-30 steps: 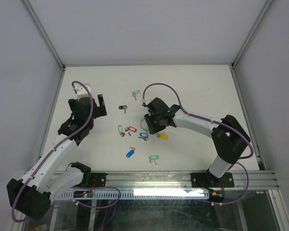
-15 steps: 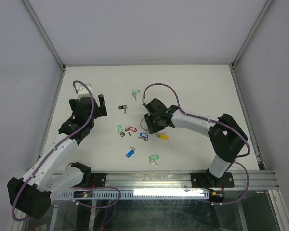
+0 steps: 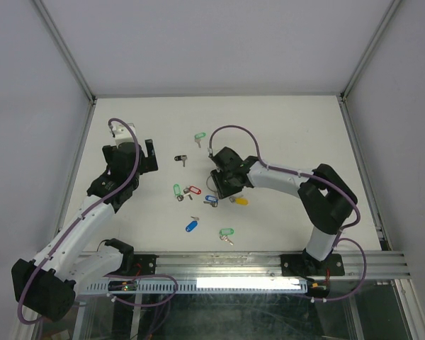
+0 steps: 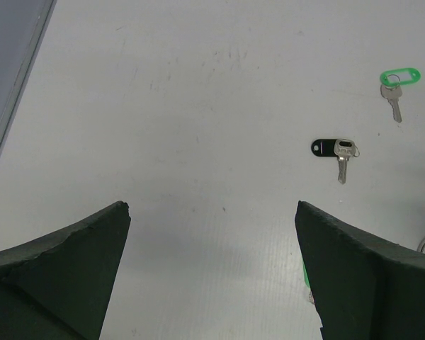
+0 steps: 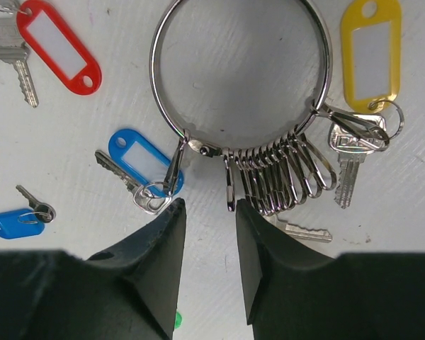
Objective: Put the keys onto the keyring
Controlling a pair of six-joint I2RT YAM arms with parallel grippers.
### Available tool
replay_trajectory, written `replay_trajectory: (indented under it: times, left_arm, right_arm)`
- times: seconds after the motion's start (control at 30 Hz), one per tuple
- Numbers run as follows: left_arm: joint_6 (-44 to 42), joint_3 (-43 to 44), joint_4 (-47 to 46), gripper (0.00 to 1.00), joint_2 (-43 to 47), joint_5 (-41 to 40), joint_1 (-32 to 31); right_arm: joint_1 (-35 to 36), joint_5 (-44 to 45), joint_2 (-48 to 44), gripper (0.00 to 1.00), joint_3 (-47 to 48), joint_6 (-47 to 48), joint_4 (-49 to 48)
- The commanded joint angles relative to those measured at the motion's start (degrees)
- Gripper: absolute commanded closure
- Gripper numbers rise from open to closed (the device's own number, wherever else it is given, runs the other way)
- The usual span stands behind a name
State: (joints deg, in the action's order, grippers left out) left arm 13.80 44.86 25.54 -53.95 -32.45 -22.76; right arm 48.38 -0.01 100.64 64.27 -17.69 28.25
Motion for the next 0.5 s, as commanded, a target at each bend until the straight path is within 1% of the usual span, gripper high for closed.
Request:
replay_trajectory:
  times: [0.0,0.3,0.47]
  left_arm:
    - [-0.82,2.73,-1.36,0.01,-0.03,0.96,0.61]
    - [-0.96,2.71,-1.37,0.01,-0.1,1.1,0.6]
    - [-0.91,2.77,-1.37,0.01,-0.26,1.12,0.56]
  right_arm:
    - [0.31,1.16,0.61,0.63,1.06,0.18,-1.84]
    - [0.3,0.24,1.75,0.63,0.95,0.44,-2.68]
    - [0.32,-0.01,2.08,0.67,1.11,0.61,-3.29]
